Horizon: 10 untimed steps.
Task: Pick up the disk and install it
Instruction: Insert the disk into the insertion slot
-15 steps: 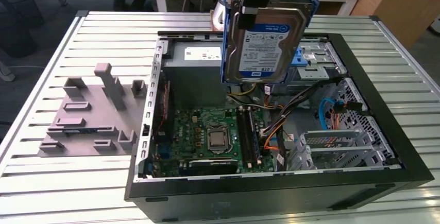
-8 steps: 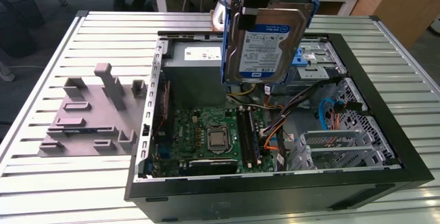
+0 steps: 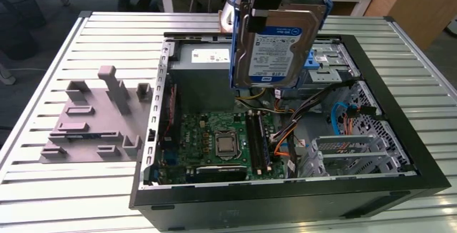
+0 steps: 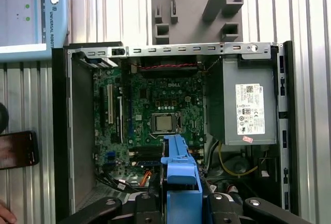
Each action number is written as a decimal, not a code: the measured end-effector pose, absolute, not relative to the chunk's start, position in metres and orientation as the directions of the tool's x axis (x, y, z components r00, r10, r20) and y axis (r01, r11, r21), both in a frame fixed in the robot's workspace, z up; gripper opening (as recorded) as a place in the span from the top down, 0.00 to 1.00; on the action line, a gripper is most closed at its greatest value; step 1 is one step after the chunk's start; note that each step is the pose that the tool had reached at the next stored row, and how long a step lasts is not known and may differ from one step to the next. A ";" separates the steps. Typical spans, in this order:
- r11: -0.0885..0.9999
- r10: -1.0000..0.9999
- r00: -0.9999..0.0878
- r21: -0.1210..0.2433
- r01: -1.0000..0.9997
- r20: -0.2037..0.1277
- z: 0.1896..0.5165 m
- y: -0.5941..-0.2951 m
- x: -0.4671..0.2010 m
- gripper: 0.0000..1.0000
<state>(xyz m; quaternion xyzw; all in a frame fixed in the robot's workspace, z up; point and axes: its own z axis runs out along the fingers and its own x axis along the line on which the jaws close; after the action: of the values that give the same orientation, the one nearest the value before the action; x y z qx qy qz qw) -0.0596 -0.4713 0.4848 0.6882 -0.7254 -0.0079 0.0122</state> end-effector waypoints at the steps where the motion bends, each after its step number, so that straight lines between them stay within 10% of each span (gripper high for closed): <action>1: 0.053 -0.999 -0.052 0.028 -0.998 0.007 0.485 -0.472 -0.060 0.63; 10: 0.053 -0.999 -0.052 0.028 -0.998 0.007 0.485 -0.476 -0.060 0.63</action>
<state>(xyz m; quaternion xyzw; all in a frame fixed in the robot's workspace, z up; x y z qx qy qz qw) -0.0596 -0.4756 0.4848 0.6882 -0.7254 -0.0079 0.0122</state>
